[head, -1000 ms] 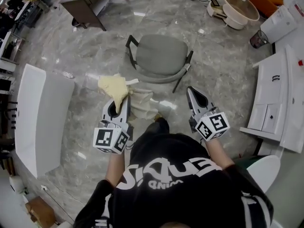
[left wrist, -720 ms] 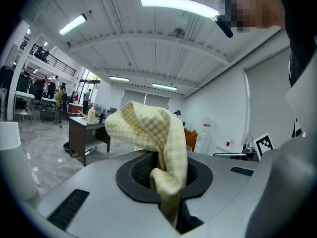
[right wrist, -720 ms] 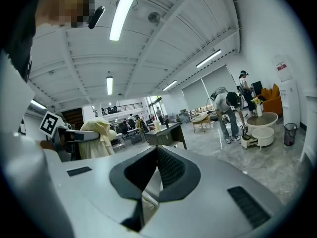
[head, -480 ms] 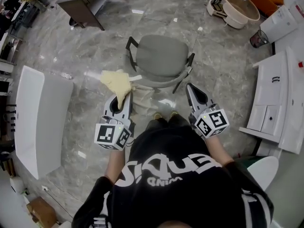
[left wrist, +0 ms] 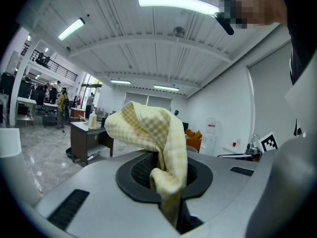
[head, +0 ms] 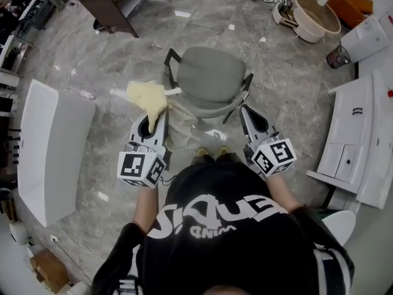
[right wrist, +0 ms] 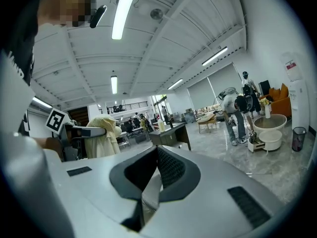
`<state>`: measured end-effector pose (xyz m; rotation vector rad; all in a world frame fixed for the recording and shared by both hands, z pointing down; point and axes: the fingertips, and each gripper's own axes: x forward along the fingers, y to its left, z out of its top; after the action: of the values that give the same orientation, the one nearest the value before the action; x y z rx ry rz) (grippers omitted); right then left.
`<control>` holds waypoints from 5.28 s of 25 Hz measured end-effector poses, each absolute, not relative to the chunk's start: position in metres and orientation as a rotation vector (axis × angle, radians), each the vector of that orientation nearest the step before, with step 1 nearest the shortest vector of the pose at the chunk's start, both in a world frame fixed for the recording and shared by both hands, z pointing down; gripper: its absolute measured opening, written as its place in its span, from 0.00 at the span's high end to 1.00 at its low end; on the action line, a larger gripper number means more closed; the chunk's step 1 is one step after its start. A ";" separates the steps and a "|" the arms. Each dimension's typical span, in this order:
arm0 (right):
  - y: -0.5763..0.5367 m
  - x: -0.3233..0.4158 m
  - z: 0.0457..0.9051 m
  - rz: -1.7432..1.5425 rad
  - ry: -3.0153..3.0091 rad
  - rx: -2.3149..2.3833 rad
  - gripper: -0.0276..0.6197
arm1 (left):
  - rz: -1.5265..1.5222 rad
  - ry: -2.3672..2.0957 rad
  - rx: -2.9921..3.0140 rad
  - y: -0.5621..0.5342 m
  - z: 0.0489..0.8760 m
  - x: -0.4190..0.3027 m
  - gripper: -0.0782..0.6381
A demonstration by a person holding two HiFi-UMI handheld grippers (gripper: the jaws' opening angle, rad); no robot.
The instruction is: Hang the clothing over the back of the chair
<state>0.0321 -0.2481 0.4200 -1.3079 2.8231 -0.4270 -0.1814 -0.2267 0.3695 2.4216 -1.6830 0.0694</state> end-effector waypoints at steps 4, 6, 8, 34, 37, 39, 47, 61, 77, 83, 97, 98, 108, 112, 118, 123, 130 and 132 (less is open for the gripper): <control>-0.256 0.037 0.420 -0.419 2.816 -1.307 0.94 | 0.036 -1.697 2.441 -0.243 0.354 -0.180 0.82; -0.259 0.039 0.418 -0.412 2.812 -1.308 0.94 | 0.018 -1.696 2.453 -0.249 0.345 -0.177 0.82; -0.263 0.041 0.416 -0.407 2.808 -1.311 0.94 | 0.003 -1.692 2.465 -0.254 0.338 -0.175 0.82; -0.274 0.050 0.427 -0.457 2.763 -1.372 0.94 | 0.049 -1.589 2.537 -0.328 0.374 -0.143 0.82; -0.275 0.050 0.427 -0.457 2.760 -1.381 0.94 | 0.050 -1.568 2.541 -0.341 0.384 -0.138 0.82; -0.276 0.051 0.428 -0.461 2.756 -1.390 0.94 | 0.054 -1.560 2.542 -0.350 0.393 -0.135 0.82; -0.276 0.060 0.431 -0.471 2.742 -1.429 0.94 | 0.108 -1.522 2.524 -0.385 0.429 -0.121 0.82; -0.275 0.071 0.433 -0.482 2.714 -1.481 0.94 | 0.199 -1.519 2.433 -0.413 0.478 -0.112 0.82; -0.266 0.071 0.435 -0.480 2.727 -1.465 0.94 | 0.402 -1.403 2.352 -0.394 0.527 -0.104 0.52; -0.263 0.073 0.435 -0.483 2.727 -1.463 0.94 | 0.459 -1.377 2.324 -0.386 0.541 -0.101 0.46; -0.258 0.074 0.436 -0.482 2.729 -1.452 0.94 | 0.475 -1.403 2.311 -0.378 0.540 -0.104 0.45; -0.258 0.074 0.435 -0.481 2.731 -1.450 0.94 | 0.473 -1.407 2.313 -0.377 0.539 -0.104 0.46; -0.257 0.071 0.434 -0.473 2.750 -1.425 0.94 | 0.420 -1.420 2.387 -0.365 0.515 -0.099 0.87; -0.257 0.068 0.433 -0.471 2.761 -1.407 0.94 | 0.408 -1.425 2.385 -0.361 0.508 -0.101 0.87; -0.259 0.068 0.430 -0.460 2.771 -1.389 0.94 | 0.319 -1.433 2.374 -0.349 0.486 -0.105 0.87; -0.263 0.066 0.428 -0.446 2.783 -1.375 0.94 | 0.259 -1.450 2.403 -0.328 0.464 -0.109 0.87; -0.264 0.064 0.427 -0.434 2.796 -1.354 0.94 | 0.148 -1.504 2.390 -0.285 0.443 -0.125 0.87; -0.265 0.063 0.427 -0.439 2.800 -1.348 0.94 | 0.125 -1.523 2.396 -0.276 0.438 -0.130 0.87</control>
<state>0.0634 -0.2650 0.4269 -1.3479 2.8001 -0.4387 -0.1304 -0.2760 0.4381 2.3963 -1.5230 0.1253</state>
